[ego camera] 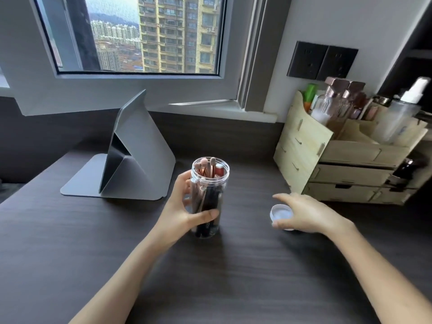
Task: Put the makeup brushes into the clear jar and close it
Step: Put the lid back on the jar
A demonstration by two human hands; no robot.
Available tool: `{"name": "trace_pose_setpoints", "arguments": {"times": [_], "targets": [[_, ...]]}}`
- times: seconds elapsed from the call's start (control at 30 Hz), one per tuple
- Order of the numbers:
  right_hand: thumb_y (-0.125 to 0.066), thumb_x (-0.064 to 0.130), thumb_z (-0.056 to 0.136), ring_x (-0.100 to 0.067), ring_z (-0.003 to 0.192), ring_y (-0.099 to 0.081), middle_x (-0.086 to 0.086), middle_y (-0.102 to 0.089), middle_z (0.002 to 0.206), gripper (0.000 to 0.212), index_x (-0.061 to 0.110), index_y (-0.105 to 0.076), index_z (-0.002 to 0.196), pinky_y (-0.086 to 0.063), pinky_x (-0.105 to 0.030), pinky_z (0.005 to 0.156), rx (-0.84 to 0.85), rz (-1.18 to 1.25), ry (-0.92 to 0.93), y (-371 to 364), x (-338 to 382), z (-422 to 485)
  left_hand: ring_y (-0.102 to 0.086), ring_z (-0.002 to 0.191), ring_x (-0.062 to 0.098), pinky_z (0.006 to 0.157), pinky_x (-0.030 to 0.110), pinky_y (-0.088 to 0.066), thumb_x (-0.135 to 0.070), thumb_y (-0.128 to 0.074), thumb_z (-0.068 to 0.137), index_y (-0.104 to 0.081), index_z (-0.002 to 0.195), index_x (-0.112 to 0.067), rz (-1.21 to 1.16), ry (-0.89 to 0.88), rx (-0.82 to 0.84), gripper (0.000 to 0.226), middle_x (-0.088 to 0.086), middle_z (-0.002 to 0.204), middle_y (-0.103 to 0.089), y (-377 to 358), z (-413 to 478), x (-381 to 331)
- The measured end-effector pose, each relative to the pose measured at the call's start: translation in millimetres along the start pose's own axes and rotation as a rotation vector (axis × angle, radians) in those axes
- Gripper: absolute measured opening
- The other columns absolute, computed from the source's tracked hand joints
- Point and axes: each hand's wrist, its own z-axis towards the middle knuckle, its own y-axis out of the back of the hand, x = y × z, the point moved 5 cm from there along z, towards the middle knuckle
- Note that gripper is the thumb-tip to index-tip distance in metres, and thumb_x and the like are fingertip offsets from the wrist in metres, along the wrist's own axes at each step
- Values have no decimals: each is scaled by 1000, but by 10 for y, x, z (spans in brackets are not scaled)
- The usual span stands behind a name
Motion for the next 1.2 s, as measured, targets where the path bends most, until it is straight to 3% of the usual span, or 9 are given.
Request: {"name": "trace_pose_setpoints", "arguments": {"times": [0.2, 0.33, 0.4, 0.47, 0.7, 0.83, 1.03, 1.13, 1.2], "targets": [[-65, 50, 77, -14, 104, -49, 4, -42, 109, 67, 44, -36, 138, -41, -20, 79, -55, 118, 117, -36, 61, 53, -57, 113, 18, 102, 43, -43, -34, -83, 52, -46, 122, -36, -28, -77, -70, 79, 3, 118, -60, 65, -7, -91], [-71, 31, 79, -14, 101, -60, 4, -54, 105, 40, 44, -55, 114, -47, -18, 79, -246, 988, 358, 325, 434, -92, -59, 108, 13, 102, 35, -42, -34, -82, 54, -45, 124, -36, -3, -107, -65, 79, 2, 116, -61, 53, -20, -135], [-81, 29, 68, -17, 99, -63, 1, -63, 99, 46, 31, -52, 105, -54, -30, 88, -257, 1523, 495, 481, 617, -152, -58, 108, 12, 103, 31, -40, -35, -81, 55, -45, 124, -38, 25, -118, -68, 78, 1, 116, -61, 52, -21, -148], [-86, 34, 58, -18, 100, -63, 0, -66, 96, 58, 23, -46, 99, -52, -32, 94, -265, 1756, 569, 554, 785, -165, -58, 108, 12, 101, 25, -40, -36, -82, 55, -45, 123, -40, 47, -136, -75, 77, 0, 115, -62, 57, -25, -151], [-70, 8, 80, 1, 89, -69, 3, -62, 111, 26, 15, -45, 86, -51, -12, 66, -251, 1359, 568, 398, 1148, -126, -60, 103, 14, 88, 15, -42, -35, -84, 54, -54, 116, -34, 65, -179, -129, 69, -2, 109, -67, 100, -18, -150], [-77, 29, 69, -11, 111, -61, 9, -63, 117, 29, 27, -58, 91, -52, -25, 80, -178, 1166, 638, 467, 1147, -48, -61, 98, 11, 87, 15, -42, -36, -86, 51, -56, 115, -31, 65, -160, -147, 71, -5, 103, -69, 119, -2, -110], [-77, 41, 65, -9, 109, -55, 15, -65, 111, 47, 39, -62, 109, -39, -29, 97, -204, 763, 665, 694, 1203, -42, -62, 95, 11, 84, 13, -43, -36, -86, 49, -58, 112, -25, 79, -159, -152, 70, -4, 100, -69, 144, 12, -105], [-51, 76, 62, -13, 89, -48, 9, -57, 92, 65, 38, -54, 114, -34, -33, 89, -533, 254, 564, 664, 1274, -115, -63, 93, 11, 83, 13, -43, -37, -87, 48, -58, 108, -33, 79, -156, -161, 67, -6, 97, -69, 145, 13, -112], [-26, 88, 60, -11, 90, -42, 9, -53, 94, 84, 40, -42, 128, -30, -36, 94, -580, 71, 512, 675, 1324, -168, -63, 93, 10, 83, 13, -44, -39, -86, 48, -57, 105, -41, 85, -158, -171, 65, -7, 97, -69, 151, 12, -112]]}}
